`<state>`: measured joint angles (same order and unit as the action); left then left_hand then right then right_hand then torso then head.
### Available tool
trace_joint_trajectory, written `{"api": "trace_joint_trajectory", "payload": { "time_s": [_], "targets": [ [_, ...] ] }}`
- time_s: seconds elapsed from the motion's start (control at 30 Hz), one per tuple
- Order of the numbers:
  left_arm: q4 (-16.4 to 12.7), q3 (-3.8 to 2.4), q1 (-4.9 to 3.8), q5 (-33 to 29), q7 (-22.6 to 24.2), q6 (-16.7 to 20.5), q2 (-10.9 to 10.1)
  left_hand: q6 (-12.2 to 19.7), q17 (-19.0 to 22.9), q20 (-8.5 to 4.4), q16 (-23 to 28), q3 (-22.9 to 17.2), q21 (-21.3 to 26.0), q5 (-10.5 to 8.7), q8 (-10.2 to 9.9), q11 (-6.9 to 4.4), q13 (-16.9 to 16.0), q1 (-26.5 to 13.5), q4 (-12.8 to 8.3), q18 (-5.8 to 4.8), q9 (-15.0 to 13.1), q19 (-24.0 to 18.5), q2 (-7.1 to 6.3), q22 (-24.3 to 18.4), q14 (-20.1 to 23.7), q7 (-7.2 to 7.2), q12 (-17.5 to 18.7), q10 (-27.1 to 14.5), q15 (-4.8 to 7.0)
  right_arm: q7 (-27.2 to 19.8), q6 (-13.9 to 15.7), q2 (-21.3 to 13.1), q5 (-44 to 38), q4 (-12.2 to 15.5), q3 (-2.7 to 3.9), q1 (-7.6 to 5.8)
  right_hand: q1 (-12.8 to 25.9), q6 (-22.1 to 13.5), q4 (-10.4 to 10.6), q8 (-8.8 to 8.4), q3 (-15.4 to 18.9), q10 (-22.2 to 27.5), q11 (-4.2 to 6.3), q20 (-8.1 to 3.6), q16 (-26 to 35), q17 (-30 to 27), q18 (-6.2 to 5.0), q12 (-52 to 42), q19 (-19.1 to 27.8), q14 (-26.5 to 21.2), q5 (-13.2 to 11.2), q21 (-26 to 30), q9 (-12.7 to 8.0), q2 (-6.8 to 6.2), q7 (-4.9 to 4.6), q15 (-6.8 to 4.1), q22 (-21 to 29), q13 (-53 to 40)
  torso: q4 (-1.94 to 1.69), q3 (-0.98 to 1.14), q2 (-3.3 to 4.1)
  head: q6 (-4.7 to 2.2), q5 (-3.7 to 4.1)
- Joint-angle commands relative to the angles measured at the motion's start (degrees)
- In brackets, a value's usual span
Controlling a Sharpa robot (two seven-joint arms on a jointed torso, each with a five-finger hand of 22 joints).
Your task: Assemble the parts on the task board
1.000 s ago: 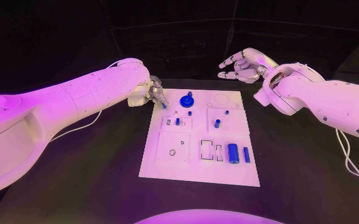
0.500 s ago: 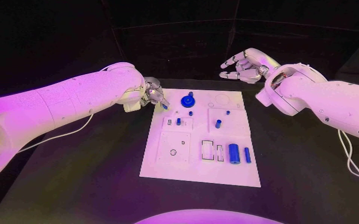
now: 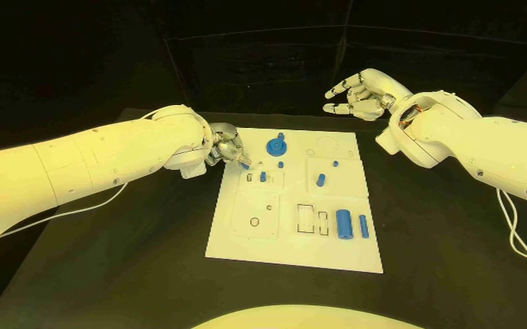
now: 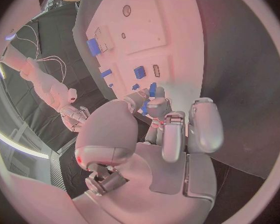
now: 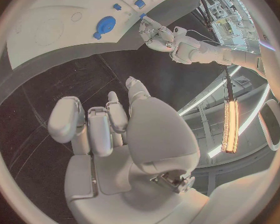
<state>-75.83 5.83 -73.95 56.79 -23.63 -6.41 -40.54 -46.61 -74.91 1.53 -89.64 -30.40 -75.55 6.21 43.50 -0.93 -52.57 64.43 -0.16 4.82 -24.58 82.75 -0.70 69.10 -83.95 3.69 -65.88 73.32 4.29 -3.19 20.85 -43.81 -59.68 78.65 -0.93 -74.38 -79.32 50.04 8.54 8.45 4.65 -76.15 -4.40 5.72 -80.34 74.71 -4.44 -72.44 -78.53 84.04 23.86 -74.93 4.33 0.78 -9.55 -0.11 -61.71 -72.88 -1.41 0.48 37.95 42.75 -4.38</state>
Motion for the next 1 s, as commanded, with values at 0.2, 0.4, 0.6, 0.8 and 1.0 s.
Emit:
{"api": "trace_joint_trajectory", "payload": {
  "time_s": [0.2, 0.4, 0.6, 0.8, 1.0],
  "targets": [
    [-0.85, 0.3, 0.68, 2.82, 0.31, 2.22, -0.04, -0.49, -15.09, 0.08, -0.36, -8.37, -0.43, 0.2, 0.2, -0.03, -0.32, -0.17, -7.77, -0.41, -0.08, 0.49, -0.07, 0.18, -6.05, -0.15, -0.28, 0.47, 0.26, -0.16, -0.08, 0.18, -1.11, -0.27, 0.04, -0.12, -0.23, -0.29, 0.0, 0.28, 0.41, 0.52, 0.1, -0.15, 0.38, -0.07, -0.97, 0.4, 0.28, 2.59, 0.23, 0.36, -0.03, 0.13, 0.07, -0.27, 0.08, 0.12, 0.07, -0.01, 0.01, 0.23, -0.38],
    [-1.13, 0.35, 1.03, 2.95, -0.25, 1.86, 0.09, -0.52, -15.09, 0.07, -0.36, -8.44, -0.49, 0.21, 0.22, -0.04, -0.38, -0.23, -7.77, -0.43, -0.08, 0.51, -0.11, 0.26, -6.05, -0.16, -0.32, 0.54, 0.27, -0.17, -0.13, 0.26, -1.18, -0.48, 0.04, -0.12, -0.19, -0.26, 0.05, 0.31, 0.44, 0.54, 0.1, -0.15, 0.39, -0.08, -0.98, 0.42, 0.3, 2.59, 0.29, 0.39, -0.02, 0.11, 0.07, -0.26, 0.13, 0.14, 0.11, 0.1, -0.05, 0.4, -0.52],
    [-1.04, 0.37, 1.28, 2.99, -0.93, 0.97, 0.24, -0.52, -15.09, 0.07, -0.36, -8.44, -0.49, 0.21, 0.22, -0.04, -0.38, -0.23, -7.77, -0.43, -0.08, 0.51, -0.11, 0.26, -6.05, -0.16, -0.32, 0.54, 0.27, -0.17, -0.14, 0.24, -1.2, -0.52, 0.04, -0.12, -0.19, -0.26, 0.05, 0.31, 0.44, 0.54, 0.1, -0.15, 0.39, -0.08, -0.98, 0.42, 0.3, 2.59, 0.29, 0.39, -0.02, 0.11, 0.07, -0.26, 0.13, 0.14, 0.13, 0.07, -0.06, 0.57, -0.53],
    [-1.34, 0.38, 1.39, 3.0, -1.43, 0.19, 0.21, -0.57, -15.09, 0.06, -0.36, -8.6, -0.38, 0.24, 0.26, -0.05, -0.33, -0.33, -7.76, -0.4, -0.08, 0.47, -0.16, 0.11, -6.05, -0.18, -0.31, 0.58, 0.28, -0.25, -0.17, 0.28, -1.2, -0.49, 0.04, -0.12, -0.19, -0.26, 0.05, 0.31, 0.44, 0.54, 0.1, -0.15, 0.39, -0.08, -0.98, 0.42, 0.3, 2.59, 0.29, 0.39, -0.02, 0.11, 0.07, -0.26, 0.13, 0.14, 0.15, 0.08, -0.03, 0.62, -0.51],
    [-1.44, 0.39, 1.48, 2.87, -1.6, -0.35, 0.24, -0.57, -15.09, 0.06, -0.36, -8.6, -0.38, 0.24, 0.26, -0.05, -0.33, -0.33, -7.76, -0.4, -0.08, 0.47, -0.16, 0.11, -6.05, -0.18, -0.31, 0.58, 0.28, -0.28, -0.21, 0.3, -1.2, -0.49, 0.04, -0.12, -0.19, -0.26, 0.05, 0.31, 0.44, 0.54, 0.1, -0.15, 0.39, -0.08, -0.98, 0.42, 0.3, 2.59, 0.29, 0.39, -0.02, 0.11, 0.07, -0.26, 0.13, 0.14, 0.13, 0.1, -0.07, 0.7, -0.51]
  ]
}}
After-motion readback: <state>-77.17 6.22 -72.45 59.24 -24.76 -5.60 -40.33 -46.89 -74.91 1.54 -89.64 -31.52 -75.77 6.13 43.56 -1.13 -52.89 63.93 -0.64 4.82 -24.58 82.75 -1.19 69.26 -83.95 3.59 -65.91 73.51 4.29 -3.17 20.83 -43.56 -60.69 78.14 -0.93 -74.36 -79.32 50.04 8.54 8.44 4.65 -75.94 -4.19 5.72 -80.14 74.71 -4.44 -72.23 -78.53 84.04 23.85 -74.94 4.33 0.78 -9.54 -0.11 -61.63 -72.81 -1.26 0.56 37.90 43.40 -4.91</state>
